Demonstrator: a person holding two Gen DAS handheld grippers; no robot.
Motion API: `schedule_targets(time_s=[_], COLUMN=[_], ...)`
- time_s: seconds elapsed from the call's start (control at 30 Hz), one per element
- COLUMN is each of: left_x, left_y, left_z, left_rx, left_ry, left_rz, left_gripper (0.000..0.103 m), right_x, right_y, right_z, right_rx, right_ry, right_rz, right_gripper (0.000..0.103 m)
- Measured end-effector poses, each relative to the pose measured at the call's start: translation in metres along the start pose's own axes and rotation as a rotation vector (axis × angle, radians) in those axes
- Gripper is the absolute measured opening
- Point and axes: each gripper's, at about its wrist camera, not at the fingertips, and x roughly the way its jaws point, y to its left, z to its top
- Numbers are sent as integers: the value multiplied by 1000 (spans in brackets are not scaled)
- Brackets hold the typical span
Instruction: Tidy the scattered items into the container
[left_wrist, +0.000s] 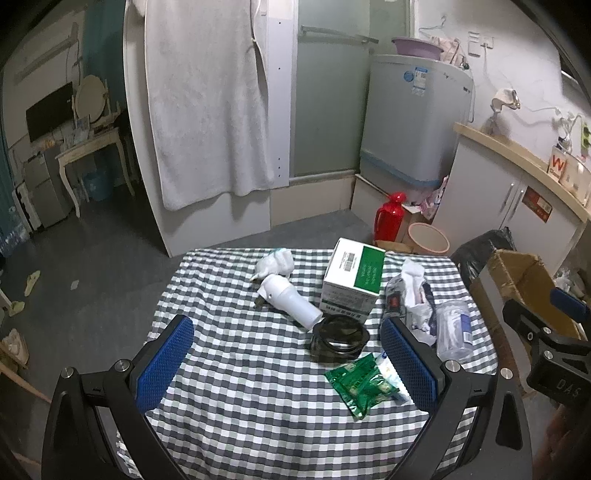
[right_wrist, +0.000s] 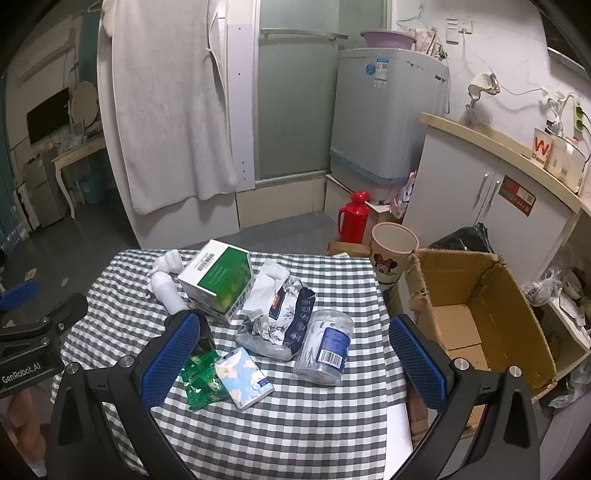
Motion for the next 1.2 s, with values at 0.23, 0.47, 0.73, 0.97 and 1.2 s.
schedule_targets(time_s=[0.23, 0.47, 0.73, 0.97, 1.2], left_x=[27, 58, 95, 119, 151], left_y=[13, 28, 49, 57, 45], left_z=[-8, -16, -28, -32, -21], left_rx=[-3, -15, -33, -37, -28], left_ry=[29, 75, 135, 155, 156], left_rz=[23, 47, 75, 75, 53], left_gripper=[103, 103, 103, 103, 103], right_x=[24, 50, 80, 105, 123], right_y=[3, 1, -4, -7, -8], right_z=[-5, -12, -24, -32, -35], right_rx=[-6, 2, 15, 19, 18], right_ry=[37, 76, 124, 161, 183], right_rz=[4, 1, -5, -10, -14], right_gripper=[103, 103, 103, 103, 103])
